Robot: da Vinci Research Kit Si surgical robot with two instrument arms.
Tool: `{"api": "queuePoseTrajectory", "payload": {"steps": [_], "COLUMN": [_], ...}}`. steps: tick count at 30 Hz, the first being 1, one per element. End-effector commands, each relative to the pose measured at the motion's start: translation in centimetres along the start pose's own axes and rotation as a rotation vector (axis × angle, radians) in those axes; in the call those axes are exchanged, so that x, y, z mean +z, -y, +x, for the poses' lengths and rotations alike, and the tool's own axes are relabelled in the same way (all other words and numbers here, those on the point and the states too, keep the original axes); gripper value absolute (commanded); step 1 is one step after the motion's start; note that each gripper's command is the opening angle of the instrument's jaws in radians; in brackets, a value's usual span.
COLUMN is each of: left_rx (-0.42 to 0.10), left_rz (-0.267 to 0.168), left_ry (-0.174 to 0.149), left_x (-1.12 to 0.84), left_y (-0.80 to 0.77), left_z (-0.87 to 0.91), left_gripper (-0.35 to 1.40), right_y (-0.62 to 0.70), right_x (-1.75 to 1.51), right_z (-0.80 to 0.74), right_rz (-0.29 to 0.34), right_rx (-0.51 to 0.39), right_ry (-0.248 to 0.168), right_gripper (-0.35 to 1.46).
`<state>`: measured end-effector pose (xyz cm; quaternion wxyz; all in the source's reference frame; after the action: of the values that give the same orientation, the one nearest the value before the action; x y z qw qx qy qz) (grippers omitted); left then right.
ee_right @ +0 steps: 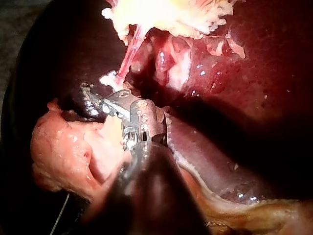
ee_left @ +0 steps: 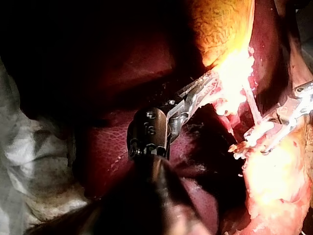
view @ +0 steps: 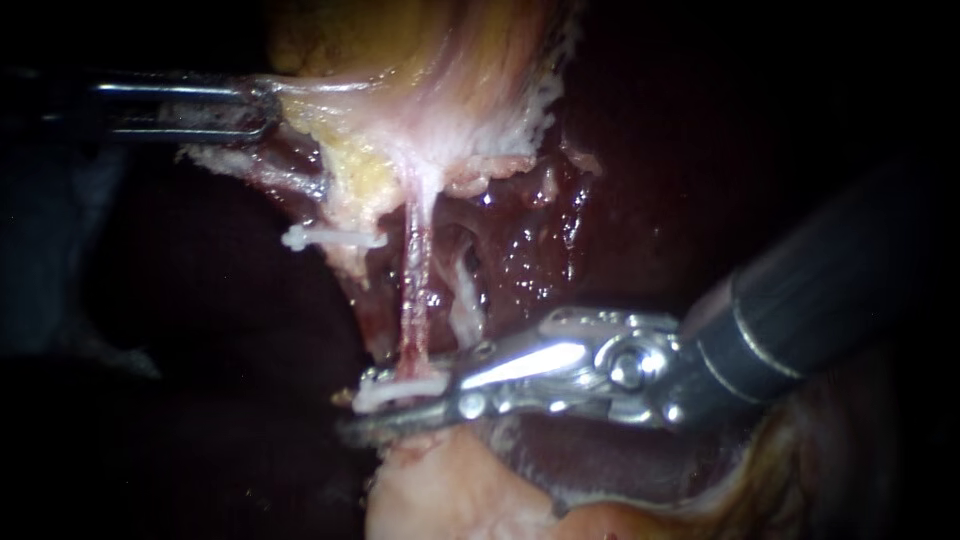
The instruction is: Going back first clip right tube
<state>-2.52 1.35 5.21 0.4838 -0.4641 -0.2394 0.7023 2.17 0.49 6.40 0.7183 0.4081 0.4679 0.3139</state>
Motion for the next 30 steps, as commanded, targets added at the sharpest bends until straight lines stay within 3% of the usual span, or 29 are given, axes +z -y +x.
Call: {"api": "queuePoseTrajectory", "payload": {"steps": [1,5,13,18,25,30], "left_rx": [0.000,0.000,0.001,0.001,0.001,0.001], "left_rz": [0.000,0.000,0.000,0.000,-0.001,0.000], "left_ry": [0.000,0.000,0.000,0.000,0.000,0.000], "left_x": [0.00,0.00,0.00,0.00,-0.01,-0.01], "left_y": [0.00,0.00,0.00,0.00,0.01,0.01], "left_z": [0.00,0.00,-0.01,-0.01,-0.01,-0.01], "left_gripper": [-0.35,-0.35,-0.35,-0.35,-0.35,-0.35], "right_y": [-0.03,-0.15,-0.35,-0.33,-0.19,-0.17], "right_x": [0.01,0.00,-0.15,-0.39,-1.06,-1.53], "right_z": [-0.02,-0.05,-0.06,-0.06,-0.02,0.00], "right_rz": [-0.007,-0.032,-0.153,-0.172,-0.178,-0.189], "right_rx": [-0.003,-0.051,-0.280,-0.359,-0.471,-0.567], "right_ry": [-0.004,-0.003,0.028,0.030,0.037,0.045], "right_gripper": [0.48,0.48,0.49,0.50,0.50,0.50]}}
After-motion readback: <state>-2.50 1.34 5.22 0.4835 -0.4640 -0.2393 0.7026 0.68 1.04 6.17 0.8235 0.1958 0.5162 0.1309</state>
